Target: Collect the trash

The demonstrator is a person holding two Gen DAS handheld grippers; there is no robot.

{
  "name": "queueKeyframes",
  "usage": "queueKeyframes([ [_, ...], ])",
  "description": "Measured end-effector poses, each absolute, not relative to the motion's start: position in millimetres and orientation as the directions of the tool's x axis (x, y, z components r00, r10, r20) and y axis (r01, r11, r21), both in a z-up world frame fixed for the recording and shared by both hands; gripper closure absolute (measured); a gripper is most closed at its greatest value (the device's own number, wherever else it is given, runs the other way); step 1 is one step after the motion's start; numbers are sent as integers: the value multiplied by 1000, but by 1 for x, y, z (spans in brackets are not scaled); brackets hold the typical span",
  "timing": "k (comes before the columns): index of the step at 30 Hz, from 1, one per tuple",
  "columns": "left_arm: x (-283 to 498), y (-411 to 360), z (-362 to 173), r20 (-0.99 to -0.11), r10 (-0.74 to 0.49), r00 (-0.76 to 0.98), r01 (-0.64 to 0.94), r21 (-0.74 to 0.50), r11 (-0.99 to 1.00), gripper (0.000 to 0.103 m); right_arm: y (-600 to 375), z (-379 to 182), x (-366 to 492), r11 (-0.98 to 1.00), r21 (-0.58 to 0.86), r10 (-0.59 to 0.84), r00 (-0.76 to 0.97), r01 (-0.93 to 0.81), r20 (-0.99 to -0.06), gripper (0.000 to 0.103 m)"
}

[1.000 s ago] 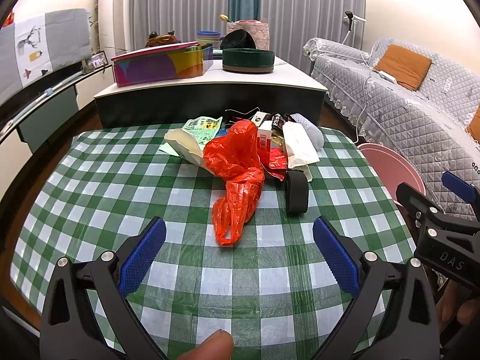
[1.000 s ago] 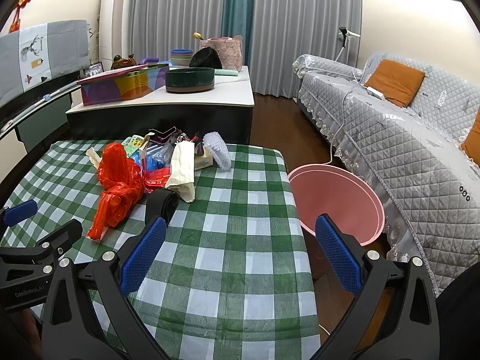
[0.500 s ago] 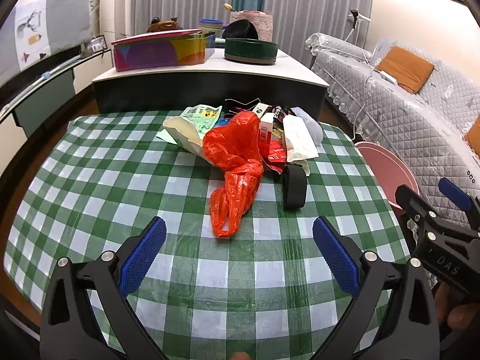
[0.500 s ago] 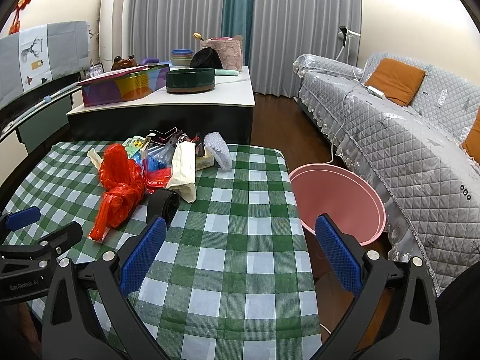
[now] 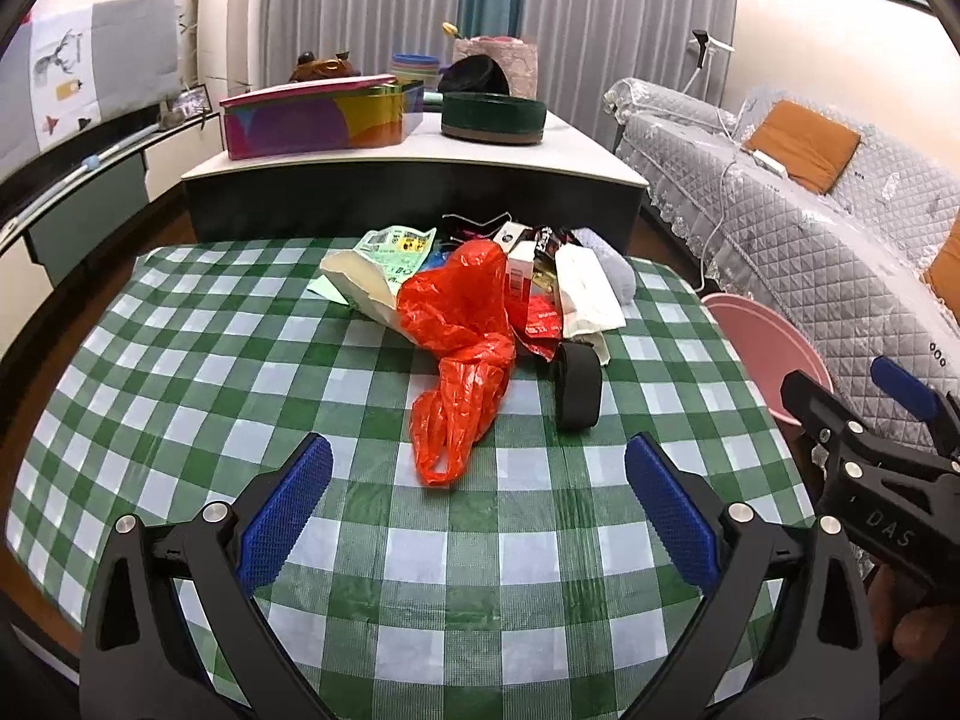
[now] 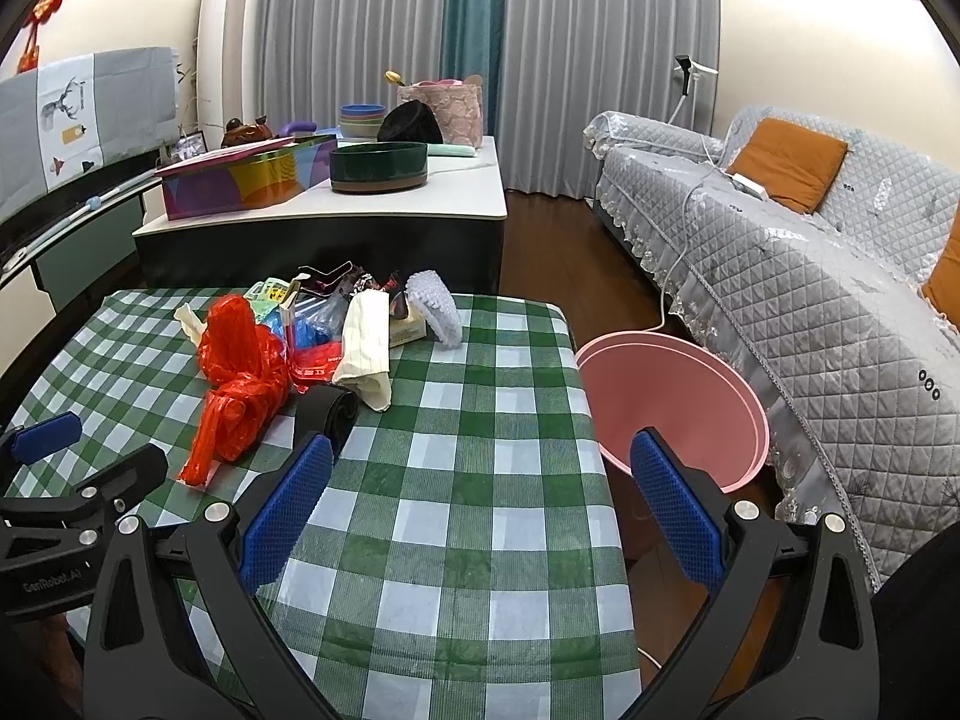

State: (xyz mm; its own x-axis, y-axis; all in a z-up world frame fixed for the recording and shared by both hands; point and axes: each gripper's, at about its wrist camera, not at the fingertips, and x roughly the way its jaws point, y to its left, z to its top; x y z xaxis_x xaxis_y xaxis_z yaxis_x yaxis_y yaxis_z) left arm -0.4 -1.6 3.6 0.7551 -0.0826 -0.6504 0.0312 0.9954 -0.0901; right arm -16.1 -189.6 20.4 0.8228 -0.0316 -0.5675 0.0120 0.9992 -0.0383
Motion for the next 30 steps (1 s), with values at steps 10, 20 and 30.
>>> queueKeyframes([
  [10,0,-3,2,-653,-103,750,46,-105,993,12,-191,23,-16,999,-38,-36,823,18,-566,5],
  [20,0,-5,2,-651,-97,753,45,-96,994,13,-191,23,-15,999,-36,-37,822,20,-568,5],
  [30,2,-6,0,-652,-73,755,38,-69,997,18,-194,21,-14,1000,-28,-26,819,12,-574,5],
])
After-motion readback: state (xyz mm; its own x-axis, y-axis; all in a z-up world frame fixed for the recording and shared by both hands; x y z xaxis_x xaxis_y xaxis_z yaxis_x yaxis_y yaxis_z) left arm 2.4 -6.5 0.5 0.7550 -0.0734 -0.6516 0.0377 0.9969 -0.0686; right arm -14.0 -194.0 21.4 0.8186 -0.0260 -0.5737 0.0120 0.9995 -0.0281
